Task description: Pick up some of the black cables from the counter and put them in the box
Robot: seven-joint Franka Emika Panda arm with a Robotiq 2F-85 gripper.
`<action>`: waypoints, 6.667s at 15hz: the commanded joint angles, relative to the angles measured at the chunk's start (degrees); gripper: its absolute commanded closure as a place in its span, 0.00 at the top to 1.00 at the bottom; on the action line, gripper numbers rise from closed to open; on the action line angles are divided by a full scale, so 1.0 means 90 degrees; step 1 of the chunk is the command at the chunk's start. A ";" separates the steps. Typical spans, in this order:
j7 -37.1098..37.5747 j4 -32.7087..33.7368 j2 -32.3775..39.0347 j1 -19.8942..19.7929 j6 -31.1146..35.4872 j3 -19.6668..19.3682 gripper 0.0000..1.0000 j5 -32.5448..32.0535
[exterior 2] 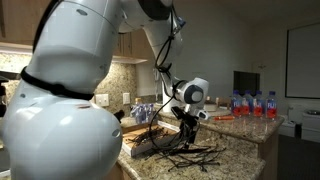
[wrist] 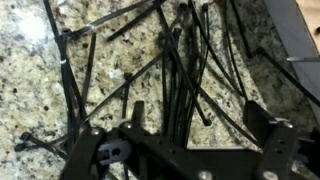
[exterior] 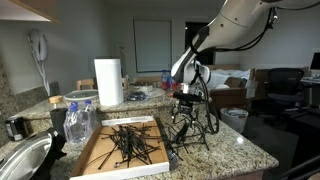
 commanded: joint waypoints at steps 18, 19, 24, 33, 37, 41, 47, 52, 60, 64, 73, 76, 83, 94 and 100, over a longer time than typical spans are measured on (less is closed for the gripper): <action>0.0202 0.0736 0.1029 -0.0149 -0.0298 -0.0050 0.48 0.0977; 0.0195 0.0740 0.1034 -0.0161 -0.0328 -0.0046 0.40 0.0995; 0.0136 0.0772 0.1098 -0.0196 -0.0421 -0.0034 0.10 0.1102; 0.0199 0.0725 0.1041 -0.0159 -0.0403 -0.0082 0.33 0.1235; 0.0226 0.0651 0.0890 -0.0136 -0.0411 -0.0134 0.51 0.1167; 0.0273 0.0724 0.0808 -0.0091 -0.0511 -0.0153 0.77 0.1064; 0.0335 0.0921 0.0813 -0.0121 -0.1193 -0.0143 1.00 0.1034; 0.0108 0.0863 0.0908 -0.0264 -0.1700 -0.0141 1.00 0.1313; -0.0028 0.0931 0.1251 -0.0300 -0.1287 -0.0173 0.75 0.1450; -0.0244 0.0942 0.1257 -0.0390 -0.1224 -0.0141 0.55 0.1664; -0.0855 0.1162 0.1550 -0.0510 -0.1341 -0.0111 0.02 0.2586; -0.0971 0.1138 0.1534 -0.0511 -0.1360 -0.0140 0.04 0.2721; -0.1107 0.1044 0.1436 -0.0499 -0.1327 -0.0180 0.28 0.2857; -0.2385 0.0651 0.0624 -0.0634 -0.1346 -0.0123 0.92 0.3012; -0.2981 0.0658 0.0818 -0.0816 -0.2406 -0.0121 1.00 0.3135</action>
